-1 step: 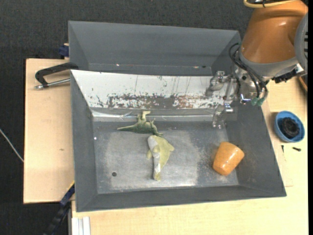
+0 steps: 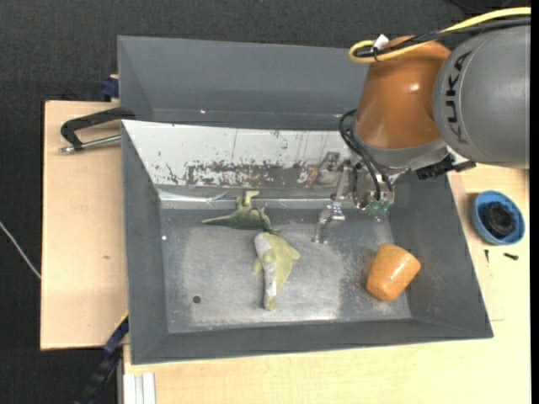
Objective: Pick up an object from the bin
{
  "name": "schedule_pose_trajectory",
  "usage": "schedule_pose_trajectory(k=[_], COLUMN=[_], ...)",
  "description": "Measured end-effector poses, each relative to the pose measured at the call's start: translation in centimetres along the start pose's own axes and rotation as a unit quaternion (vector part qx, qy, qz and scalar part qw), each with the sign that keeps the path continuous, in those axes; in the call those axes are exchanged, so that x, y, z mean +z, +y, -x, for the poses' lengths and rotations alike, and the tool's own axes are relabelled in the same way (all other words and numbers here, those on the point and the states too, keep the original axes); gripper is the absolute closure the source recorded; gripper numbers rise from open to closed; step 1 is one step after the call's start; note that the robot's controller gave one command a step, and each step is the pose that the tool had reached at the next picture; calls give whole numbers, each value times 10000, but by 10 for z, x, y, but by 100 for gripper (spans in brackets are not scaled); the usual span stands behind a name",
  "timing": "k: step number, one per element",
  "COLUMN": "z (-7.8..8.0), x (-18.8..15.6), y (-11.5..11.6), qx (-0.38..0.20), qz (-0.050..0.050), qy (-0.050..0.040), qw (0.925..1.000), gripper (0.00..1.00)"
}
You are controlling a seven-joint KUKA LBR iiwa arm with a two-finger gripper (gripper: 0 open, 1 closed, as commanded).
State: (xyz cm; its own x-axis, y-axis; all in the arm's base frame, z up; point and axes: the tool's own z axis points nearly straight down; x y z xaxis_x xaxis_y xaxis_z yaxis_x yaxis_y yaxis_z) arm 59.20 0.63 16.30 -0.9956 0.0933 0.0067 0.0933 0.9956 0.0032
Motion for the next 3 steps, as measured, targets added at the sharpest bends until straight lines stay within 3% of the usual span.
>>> schedule_pose_trajectory(k=[1, 2, 3], z=[-17, -19, -25], x=[70, 73, -82], y=[86, 92, 121], qx=[-1077, -1118, -1908], qz=[-44, -19, -5], qy=[-136, -113, -109], qw=[9941, 9937, 9816], gripper=[0, 100, 100])
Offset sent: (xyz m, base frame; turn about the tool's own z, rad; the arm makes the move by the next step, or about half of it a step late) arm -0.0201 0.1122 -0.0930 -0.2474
